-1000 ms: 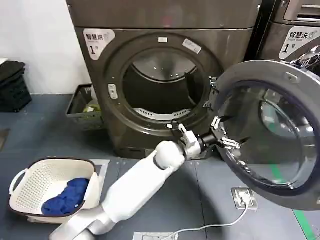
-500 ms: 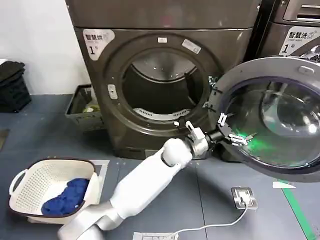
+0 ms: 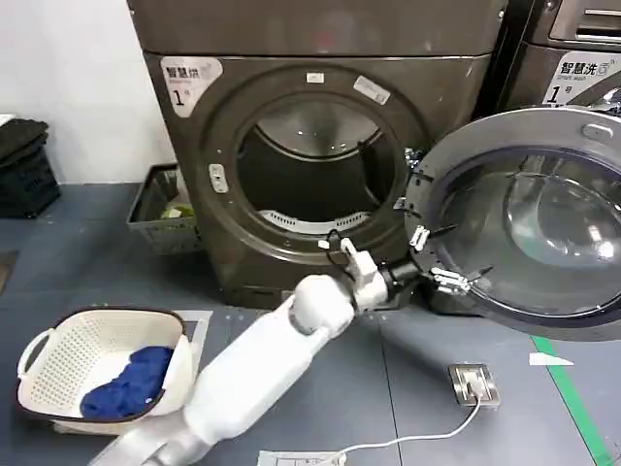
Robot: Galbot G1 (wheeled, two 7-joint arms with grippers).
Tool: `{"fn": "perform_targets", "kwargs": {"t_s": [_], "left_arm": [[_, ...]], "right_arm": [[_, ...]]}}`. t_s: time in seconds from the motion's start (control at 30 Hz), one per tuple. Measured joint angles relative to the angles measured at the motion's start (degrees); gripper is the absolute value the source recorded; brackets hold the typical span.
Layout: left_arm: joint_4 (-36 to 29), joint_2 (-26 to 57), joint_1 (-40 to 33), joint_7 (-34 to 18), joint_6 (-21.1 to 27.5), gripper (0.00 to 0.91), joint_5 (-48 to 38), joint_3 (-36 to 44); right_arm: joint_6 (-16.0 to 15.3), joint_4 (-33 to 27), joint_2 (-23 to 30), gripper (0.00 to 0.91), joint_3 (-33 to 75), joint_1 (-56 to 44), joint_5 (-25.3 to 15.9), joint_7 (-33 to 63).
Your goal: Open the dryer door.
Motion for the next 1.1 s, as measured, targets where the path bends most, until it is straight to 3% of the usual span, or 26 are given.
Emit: {"fn": "perform_targets", "kwargs": {"t_s": [0.2,0.33,0.43,0.63,0.9,1.1], "left_arm": [[-11.5,7.3,7.7,-5.0,4.9,0.907,-2.5,-6.9],[-16.2,12.2,12.5,-8.7,5.6,0.907,-1.0,-12.9],[-17.4,15.3,15.9,-11.8,5.9,0.907,-1.5,-17.7],[-18.5,19.2,22.2,-20.6,11.3,0.907,-9.2,-28.6],[-17.1,20.7,29.5,-31.7,18.3,0.907,-22.6,-43.1],[-15.7,21.3,31.1,-40.8,24.5,0.907,-35.6,-48.8]], "right_arm": [[-0.5,-0.5,0.0,0.907,-0.4,-0.1,1.1,-0.9],[-0.3,-1.5,0.0,0.907,-1.0,-0.7,1.1,-1.1],[-0.1,-2.2,0.0,0.907,-1.3,-1.2,1.1,-1.4],[-0.2,-4.3,0.0,0.907,-1.9,-1.9,1.0,-1.9],[-0.3,-7.4,-5.6,0.907,-2.8,-2.4,1.1,-3.1],[-0.6,-8.9,-8.7,0.907,-3.4,-2.7,1.1,-3.4]]}}
